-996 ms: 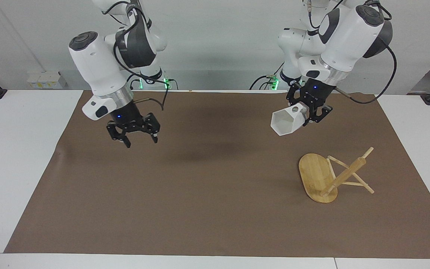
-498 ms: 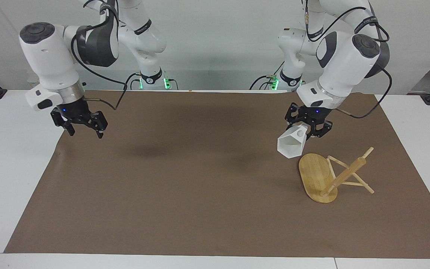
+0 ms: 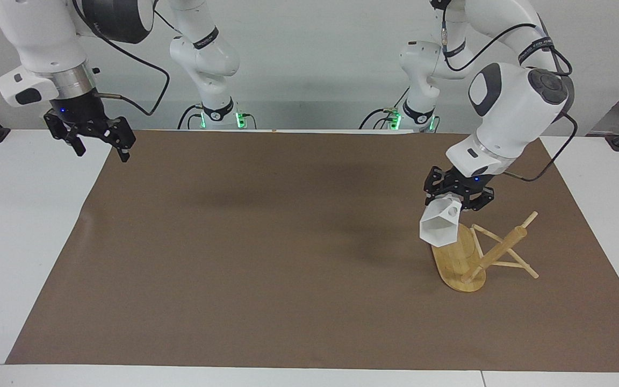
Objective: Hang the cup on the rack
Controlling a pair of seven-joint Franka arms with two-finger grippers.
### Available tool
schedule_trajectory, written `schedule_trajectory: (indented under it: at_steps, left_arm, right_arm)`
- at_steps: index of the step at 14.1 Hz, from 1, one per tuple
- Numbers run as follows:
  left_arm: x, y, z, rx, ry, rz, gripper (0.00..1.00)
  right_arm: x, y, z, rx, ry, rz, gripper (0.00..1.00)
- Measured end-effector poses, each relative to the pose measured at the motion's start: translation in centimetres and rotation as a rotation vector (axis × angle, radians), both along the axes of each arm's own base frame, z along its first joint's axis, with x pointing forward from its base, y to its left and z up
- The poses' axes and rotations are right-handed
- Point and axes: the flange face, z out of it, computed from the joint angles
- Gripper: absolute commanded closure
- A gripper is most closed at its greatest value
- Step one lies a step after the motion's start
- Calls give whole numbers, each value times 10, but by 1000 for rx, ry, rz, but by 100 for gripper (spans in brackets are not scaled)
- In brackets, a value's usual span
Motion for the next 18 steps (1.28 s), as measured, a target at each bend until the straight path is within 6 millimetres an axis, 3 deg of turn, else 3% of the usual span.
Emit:
schedule_trajectory:
  at_steps: [7, 13, 18]
  left_arm:
    - [12, 8, -6, -39, -32, 49, 100]
    - [20, 17, -26, -66, 0, 102, 100]
    - [24, 32, -26, -76, 8, 165, 100]
  right_arm:
    - [-5, 1, 1, 6, 38, -8, 0]
    - [-14, 8, -18, 9, 62, -3, 0]
    - [-15, 20, 0, 42, 14, 15, 0]
